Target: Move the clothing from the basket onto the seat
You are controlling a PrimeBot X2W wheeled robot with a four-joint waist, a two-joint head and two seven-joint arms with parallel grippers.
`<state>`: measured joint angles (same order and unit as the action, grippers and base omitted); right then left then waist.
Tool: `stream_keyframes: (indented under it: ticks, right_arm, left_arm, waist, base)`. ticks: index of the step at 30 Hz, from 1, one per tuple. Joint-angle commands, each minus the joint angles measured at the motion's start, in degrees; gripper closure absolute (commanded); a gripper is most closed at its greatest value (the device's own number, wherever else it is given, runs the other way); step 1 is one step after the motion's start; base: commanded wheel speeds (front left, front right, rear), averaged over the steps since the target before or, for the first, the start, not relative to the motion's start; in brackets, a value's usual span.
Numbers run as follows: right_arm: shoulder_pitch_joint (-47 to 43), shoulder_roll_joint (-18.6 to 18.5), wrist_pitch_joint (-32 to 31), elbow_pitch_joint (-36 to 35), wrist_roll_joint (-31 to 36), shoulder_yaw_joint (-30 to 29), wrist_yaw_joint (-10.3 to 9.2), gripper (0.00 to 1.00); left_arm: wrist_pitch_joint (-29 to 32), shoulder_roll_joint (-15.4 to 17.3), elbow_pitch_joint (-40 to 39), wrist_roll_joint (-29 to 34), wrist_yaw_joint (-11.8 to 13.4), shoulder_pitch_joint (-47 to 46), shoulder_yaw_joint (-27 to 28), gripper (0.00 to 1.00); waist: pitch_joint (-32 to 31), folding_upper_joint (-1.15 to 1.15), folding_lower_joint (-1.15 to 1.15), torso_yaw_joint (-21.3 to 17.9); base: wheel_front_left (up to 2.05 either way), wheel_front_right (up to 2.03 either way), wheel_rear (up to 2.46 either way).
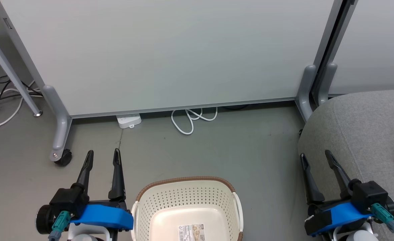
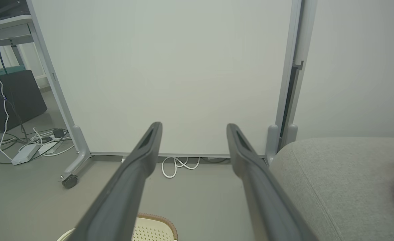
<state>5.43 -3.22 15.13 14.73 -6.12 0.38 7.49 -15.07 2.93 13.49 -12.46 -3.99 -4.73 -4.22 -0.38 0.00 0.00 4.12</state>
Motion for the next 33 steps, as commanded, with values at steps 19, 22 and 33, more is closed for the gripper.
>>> stream_keyframes:
  ticks: [19, 22, 33]
  right_arm:
    - [-0.5, 0.2, -0.1, 1.0, -0.2, -0.3, 0.0, 1.0]
    - [-1.4, 0.3, -0.1, 2.7, -0.2, -0.3, 0.0, 1.0]
    - [-1.0, 0.3, -3.4, 2.4, -12.8, -1.5, 0.0, 1.0]
  left_arm:
    - [0.2, 0.0, 1.2, -0.2, 0.7, 0.7, -0.3, 1.0]
    - [0.4, 0.0, 2.9, -0.3, 0.7, 2.3, -0.3, 1.0]
    - [3.6, 0.0, 2.7, -11.9, 0.1, 1.7, 1.4, 1.0]
  waist:
    - [0.1, 0.0, 0.0, 0.6]
    - [0.1, 0.0, 0.01, 0.6]
    - [0.2, 0.0, 0.01, 0.2]
  base:
    - [0.0, 0.0, 0.0]
    - [0.0, 0.0, 0.0]
    - [0.0, 0.0, 0.0]
